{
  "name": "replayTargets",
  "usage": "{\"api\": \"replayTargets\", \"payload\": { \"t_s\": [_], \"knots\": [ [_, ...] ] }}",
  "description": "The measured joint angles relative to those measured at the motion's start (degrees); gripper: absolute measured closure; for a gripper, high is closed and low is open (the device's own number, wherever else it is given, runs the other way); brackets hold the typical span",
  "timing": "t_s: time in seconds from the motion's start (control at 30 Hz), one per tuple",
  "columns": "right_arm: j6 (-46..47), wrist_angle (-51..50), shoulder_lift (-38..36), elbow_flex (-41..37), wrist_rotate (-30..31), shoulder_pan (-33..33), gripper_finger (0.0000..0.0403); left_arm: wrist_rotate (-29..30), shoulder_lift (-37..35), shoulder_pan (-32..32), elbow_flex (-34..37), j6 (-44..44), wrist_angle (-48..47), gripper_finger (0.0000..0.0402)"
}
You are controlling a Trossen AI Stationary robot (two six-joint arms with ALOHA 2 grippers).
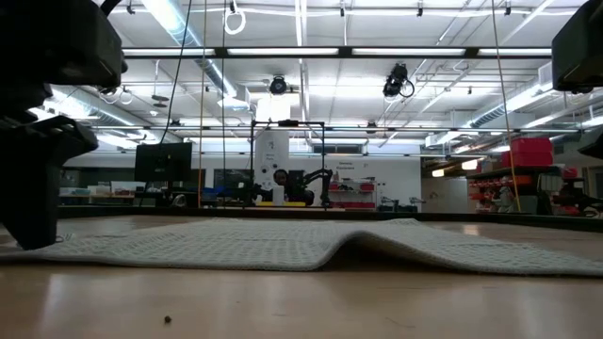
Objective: Fold microfiber towels
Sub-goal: Fold the gray towel
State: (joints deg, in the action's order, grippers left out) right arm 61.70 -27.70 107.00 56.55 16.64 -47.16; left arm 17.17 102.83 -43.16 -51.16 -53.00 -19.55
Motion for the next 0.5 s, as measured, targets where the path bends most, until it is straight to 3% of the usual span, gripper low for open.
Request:
{"api": "replayTargets", "payload": {
  "t_s": [0.33,0.5],
  "knots": [
    [0.0,0.2,0.0,0.0,0.1,-0.2,0.0324,1.0,0.0,0.0,0.1,-0.7,-1.6,0.0233],
    [0.0,0.3,0.1,0.0,0.2,-0.5,0.0311,-0.8,0.0,0.0,0.1,1.1,-1.3,0.0232]
  ]
}}
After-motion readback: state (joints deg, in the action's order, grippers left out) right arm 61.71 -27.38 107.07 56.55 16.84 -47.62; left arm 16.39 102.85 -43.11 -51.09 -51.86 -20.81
